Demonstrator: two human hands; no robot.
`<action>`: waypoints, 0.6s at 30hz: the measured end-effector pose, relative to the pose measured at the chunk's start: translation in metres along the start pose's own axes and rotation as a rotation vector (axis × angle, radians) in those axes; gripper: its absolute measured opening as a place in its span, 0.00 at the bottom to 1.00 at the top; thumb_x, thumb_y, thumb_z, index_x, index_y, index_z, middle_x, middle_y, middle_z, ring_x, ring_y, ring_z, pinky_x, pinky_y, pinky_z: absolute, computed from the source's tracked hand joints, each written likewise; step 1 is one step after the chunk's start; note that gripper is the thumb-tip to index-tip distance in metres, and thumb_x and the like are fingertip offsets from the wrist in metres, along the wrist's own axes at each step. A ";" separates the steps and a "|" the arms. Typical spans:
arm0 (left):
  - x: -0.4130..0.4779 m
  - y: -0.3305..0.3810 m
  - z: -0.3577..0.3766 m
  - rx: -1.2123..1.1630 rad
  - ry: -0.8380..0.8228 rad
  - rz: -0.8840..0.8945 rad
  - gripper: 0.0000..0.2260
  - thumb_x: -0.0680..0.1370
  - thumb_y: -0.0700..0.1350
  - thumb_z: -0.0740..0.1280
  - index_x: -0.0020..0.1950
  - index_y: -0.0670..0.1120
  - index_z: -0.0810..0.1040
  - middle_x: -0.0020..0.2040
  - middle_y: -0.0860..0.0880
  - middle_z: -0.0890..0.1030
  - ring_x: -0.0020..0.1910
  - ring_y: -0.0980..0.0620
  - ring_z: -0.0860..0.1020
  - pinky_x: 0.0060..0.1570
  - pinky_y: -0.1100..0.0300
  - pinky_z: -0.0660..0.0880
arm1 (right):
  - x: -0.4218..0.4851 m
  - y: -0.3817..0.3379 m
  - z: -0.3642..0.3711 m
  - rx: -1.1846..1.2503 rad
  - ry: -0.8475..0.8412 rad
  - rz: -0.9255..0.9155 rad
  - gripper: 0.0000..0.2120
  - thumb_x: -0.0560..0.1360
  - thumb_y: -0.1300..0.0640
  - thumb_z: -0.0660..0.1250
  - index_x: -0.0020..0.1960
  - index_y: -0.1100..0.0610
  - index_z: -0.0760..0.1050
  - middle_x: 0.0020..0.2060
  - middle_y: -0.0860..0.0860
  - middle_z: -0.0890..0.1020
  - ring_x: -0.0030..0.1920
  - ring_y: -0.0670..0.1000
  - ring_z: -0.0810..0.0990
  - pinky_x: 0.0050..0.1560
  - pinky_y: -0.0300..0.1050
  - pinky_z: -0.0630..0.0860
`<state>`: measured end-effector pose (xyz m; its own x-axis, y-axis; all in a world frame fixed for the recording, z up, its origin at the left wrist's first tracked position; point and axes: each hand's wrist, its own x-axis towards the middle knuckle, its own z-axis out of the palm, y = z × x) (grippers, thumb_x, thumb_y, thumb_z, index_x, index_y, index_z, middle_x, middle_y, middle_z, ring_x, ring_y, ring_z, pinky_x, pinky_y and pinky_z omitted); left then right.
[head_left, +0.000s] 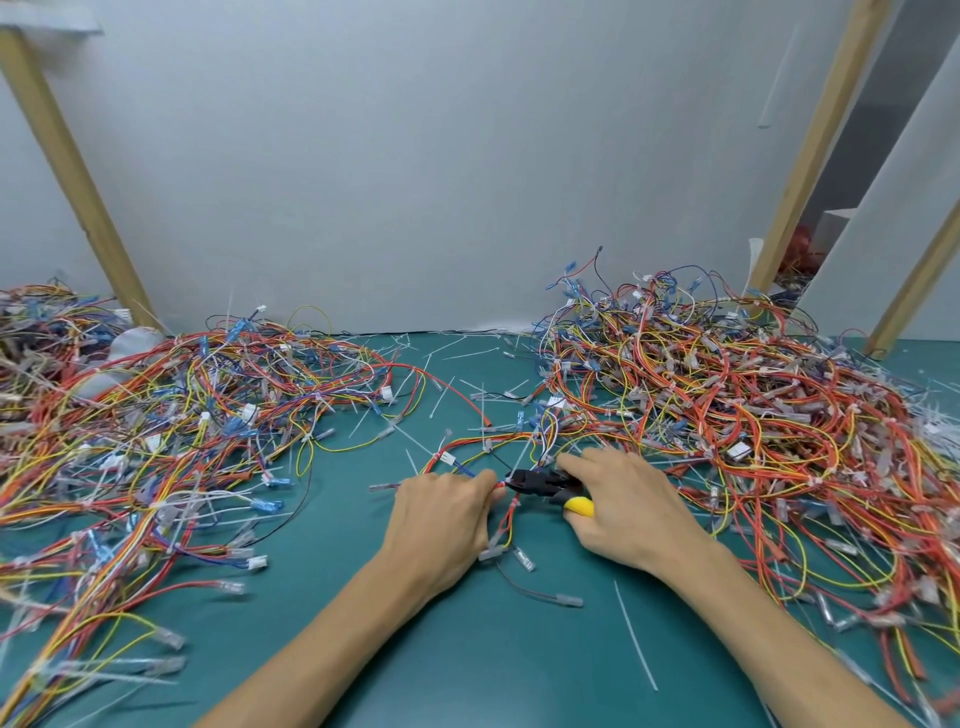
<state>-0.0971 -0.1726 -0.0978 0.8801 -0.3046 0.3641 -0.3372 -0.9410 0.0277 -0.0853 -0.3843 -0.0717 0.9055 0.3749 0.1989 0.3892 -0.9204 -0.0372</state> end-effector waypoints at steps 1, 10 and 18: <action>0.000 0.000 0.000 0.007 -0.005 -0.001 0.15 0.83 0.56 0.47 0.43 0.49 0.63 0.39 0.47 0.80 0.41 0.40 0.76 0.33 0.56 0.59 | 0.000 0.000 0.001 0.001 0.006 0.001 0.15 0.73 0.46 0.63 0.58 0.47 0.70 0.41 0.45 0.69 0.45 0.51 0.67 0.48 0.45 0.63; 0.002 0.001 -0.002 -0.009 -0.038 -0.029 0.13 0.83 0.55 0.48 0.43 0.51 0.63 0.42 0.47 0.81 0.44 0.39 0.77 0.34 0.55 0.61 | 0.000 -0.003 0.003 -0.020 0.023 0.009 0.19 0.72 0.46 0.63 0.62 0.48 0.70 0.42 0.45 0.65 0.51 0.52 0.69 0.51 0.46 0.63; 0.002 0.001 0.000 -0.016 -0.035 -0.029 0.14 0.83 0.55 0.48 0.43 0.50 0.63 0.41 0.46 0.81 0.43 0.38 0.77 0.34 0.56 0.61 | -0.001 -0.004 0.000 -0.070 0.065 0.023 0.21 0.72 0.47 0.65 0.64 0.50 0.70 0.46 0.48 0.71 0.51 0.52 0.67 0.51 0.46 0.62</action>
<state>-0.0956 -0.1742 -0.0967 0.9006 -0.2829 0.3300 -0.3168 -0.9470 0.0526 -0.0873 -0.3810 -0.0717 0.9003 0.3477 0.2619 0.3538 -0.9350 0.0252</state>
